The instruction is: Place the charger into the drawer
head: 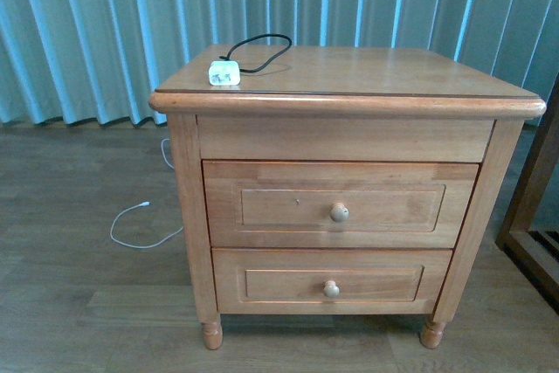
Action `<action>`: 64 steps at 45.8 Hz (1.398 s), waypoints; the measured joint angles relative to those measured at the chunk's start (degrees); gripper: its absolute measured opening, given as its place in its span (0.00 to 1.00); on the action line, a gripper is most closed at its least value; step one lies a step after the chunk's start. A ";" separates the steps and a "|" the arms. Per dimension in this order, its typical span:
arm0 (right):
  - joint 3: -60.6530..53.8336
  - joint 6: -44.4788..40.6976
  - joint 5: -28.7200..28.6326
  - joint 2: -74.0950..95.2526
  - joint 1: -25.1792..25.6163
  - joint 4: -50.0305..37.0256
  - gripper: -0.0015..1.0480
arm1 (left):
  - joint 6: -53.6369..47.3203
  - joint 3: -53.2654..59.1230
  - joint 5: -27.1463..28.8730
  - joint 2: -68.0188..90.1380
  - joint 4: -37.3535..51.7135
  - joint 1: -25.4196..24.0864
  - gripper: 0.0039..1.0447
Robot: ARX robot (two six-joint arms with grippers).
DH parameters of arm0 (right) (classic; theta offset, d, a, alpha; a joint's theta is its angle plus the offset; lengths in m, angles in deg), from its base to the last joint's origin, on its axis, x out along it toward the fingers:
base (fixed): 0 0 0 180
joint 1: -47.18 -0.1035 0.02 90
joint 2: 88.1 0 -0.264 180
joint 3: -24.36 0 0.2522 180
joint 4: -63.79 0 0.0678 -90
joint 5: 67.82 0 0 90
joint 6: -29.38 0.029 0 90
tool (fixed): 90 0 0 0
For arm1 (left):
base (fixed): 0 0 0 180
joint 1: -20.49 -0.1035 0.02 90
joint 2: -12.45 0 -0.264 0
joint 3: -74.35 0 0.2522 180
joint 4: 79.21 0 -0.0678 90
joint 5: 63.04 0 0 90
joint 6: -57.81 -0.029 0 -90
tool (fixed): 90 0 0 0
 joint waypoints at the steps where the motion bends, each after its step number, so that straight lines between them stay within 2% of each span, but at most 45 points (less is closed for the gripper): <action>1: 0.00 0.00 0.00 0.00 0.00 0.00 0.92 | 0.00 0.00 0.02 0.00 0.00 0.00 0.68; 9: 0.00 0.00 0.00 0.00 0.00 0.00 0.92 | -0.07 0.00 0.02 0.00 0.00 0.00 0.96; 13: 0.00 0.00 0.00 0.00 0.00 0.00 0.92 | -0.13 0.00 0.00 0.00 0.00 0.00 0.94; 30: 0.00 0.00 0.00 0.00 0.00 0.00 0.92 | -0.13 0.00 0.02 0.00 0.00 0.00 0.94; 31: 0.02 -0.31 -0.92 0.15 0.17 0.26 0.92 | -0.13 0.00 0.02 -0.02 0.00 0.00 0.94; 34: 1.05 -2.49 -8.59 3.56 1.46 2.86 0.92 | -0.15 0.00 0.00 0.00 0.00 0.00 0.94; 35: 1.16 -2.93 -9.07 5.57 0.98 2.34 0.92 | -0.15 0.00 -0.02 -0.02 0.00 0.00 0.94; 40: 3.32 -3.32 -7.17 15.56 -2.62 -2.86 0.92 | -0.13 0.00 0.02 -0.02 0.00 0.00 0.94; 44: 6.32 -3.34 -4.42 28.92 -7.13 -12.50 0.92 | -0.13 0.00 0.00 -0.02 0.00 0.00 0.94; 56: 16.17 -5.57 1.44 66.88 -14.21 -38.12 0.92 | -0.13 0.00 0.02 -0.02 0.00 0.00 0.94; 64: 26.75 -7.89 4.26 88.91 -17.55 -45.46 0.92 | -0.15 0.00 0.02 -0.02 0.00 0.00 0.94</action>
